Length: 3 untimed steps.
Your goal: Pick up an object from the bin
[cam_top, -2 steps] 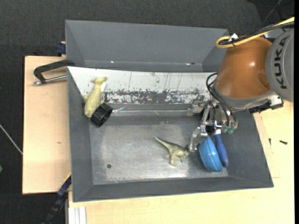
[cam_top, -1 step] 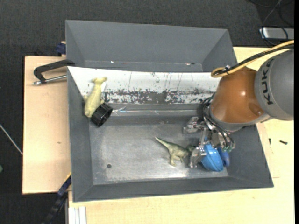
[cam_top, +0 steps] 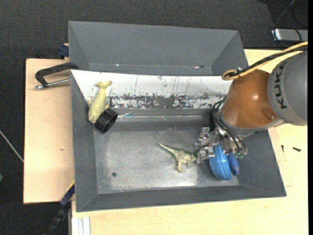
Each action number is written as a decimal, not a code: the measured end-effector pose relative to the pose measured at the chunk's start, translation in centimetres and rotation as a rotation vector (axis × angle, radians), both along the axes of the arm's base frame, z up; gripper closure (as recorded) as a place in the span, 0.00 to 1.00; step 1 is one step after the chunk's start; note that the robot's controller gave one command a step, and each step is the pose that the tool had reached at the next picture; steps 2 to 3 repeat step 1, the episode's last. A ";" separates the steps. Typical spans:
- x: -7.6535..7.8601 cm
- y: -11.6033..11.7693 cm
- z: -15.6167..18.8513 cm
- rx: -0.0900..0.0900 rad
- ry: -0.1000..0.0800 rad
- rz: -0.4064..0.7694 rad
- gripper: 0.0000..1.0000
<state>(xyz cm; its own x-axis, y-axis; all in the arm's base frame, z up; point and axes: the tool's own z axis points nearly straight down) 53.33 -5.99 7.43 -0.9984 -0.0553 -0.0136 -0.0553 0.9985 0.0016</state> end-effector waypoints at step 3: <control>-1.7 -2.9 15.8 -0.008 0.000 0.289 1.00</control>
Offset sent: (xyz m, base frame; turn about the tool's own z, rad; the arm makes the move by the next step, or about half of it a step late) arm -0.0199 -0.0283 0.1539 -0.2905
